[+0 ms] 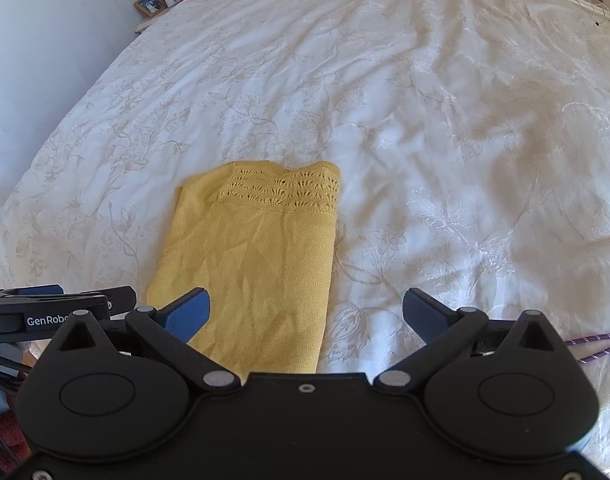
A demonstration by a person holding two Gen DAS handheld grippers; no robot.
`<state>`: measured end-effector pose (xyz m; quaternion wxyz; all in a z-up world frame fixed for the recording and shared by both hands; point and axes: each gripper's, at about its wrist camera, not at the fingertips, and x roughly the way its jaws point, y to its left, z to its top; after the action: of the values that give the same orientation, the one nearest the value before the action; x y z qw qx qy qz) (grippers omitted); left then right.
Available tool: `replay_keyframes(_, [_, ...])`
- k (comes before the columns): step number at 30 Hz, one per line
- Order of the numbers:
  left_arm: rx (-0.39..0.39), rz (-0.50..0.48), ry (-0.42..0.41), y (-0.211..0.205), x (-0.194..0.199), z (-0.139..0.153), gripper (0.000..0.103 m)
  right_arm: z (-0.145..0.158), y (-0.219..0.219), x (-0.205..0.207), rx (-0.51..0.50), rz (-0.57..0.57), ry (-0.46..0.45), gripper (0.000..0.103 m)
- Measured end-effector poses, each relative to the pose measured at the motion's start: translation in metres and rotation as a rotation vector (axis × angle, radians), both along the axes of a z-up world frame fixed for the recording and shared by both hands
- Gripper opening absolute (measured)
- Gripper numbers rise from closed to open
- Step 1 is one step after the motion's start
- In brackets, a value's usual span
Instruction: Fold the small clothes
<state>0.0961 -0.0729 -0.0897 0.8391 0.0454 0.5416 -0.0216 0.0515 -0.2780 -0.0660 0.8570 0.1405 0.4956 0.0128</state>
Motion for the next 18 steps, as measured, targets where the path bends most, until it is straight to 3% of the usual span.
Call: replay_keyframes(18, [0.019,0.003,0.031,-0.009,0.01,-0.008,0.101,-0.003,-0.008,0.013,0.004,0.023,0.006,0.102])
